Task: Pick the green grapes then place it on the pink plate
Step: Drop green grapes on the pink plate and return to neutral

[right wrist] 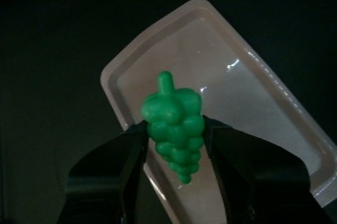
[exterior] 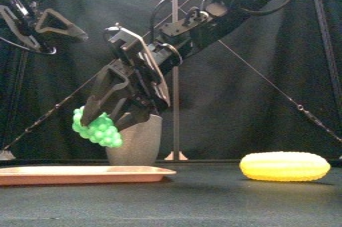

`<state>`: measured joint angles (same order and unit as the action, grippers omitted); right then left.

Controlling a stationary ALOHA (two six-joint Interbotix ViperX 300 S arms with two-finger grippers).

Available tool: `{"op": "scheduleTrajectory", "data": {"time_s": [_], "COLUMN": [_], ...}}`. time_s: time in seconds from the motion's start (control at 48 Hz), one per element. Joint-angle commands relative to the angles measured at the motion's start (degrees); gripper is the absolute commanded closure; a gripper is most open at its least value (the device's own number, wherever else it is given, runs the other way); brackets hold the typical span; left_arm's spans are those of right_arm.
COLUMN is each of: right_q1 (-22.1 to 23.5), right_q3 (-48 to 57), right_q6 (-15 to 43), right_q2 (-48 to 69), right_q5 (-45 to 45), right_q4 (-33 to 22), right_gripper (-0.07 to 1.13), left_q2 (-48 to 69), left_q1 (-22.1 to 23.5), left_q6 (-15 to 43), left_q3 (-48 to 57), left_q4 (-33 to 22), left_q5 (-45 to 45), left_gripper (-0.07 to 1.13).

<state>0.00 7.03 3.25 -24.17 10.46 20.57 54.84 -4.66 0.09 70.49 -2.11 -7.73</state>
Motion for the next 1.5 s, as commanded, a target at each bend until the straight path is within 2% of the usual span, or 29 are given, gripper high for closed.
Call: {"op": "scheduleTrajectory", "data": {"time_s": [0.021, 0.208, 0.5, 0.646, 0.896, 1.208, 1.5], "right_q1": [0.5, 0.5, 0.4, 1.2, 3.3, 7.2, 7.6], "right_q3": [-1.9, -2.5, -1.8, 0.6, 8.0, 21.1, 33.7], "right_q6": [-0.1, -0.1, -0.1, -0.2, -0.4, -0.8, -0.5], "right_q2": [1.3, 0.7, 3.1, 8.3, 20.0, 32.8, 41.6], "right_q5": [-0.5, -0.3, 2.2, 4.8, 3.8, -5.1, -24.2], "right_q4": [-0.6, -0.6, -1.2, -3.7, -7.4, -10.7, -13.1], "right_gripper": [0.28, 0.18, 0.18, 0.18, 0.18, 0.18, 0.18], "left_q2": [-0.2, -0.2, -0.2, -0.2, -0.2, -0.2, -0.2], "left_q1": [-0.1, -0.2, -0.2, -0.1, -0.1, -0.1, -0.2], "left_q6": [0.1, 0.1, -0.1, -0.1, -0.2, -0.2, -0.2], "left_q3": [-0.8, -0.8, -0.8, -0.8, -0.4, -0.7, -1.1], "left_q4": [-0.1, -0.1, -0.2, -0.2, -0.3, -0.3, -0.4], "left_q5": [-0.5, -0.5, -0.4, -0.4, -0.4, -0.5, -0.5], "left_gripper": [0.92, 0.92, 0.92, 0.92, 0.92, 0.92, 0.92]}}
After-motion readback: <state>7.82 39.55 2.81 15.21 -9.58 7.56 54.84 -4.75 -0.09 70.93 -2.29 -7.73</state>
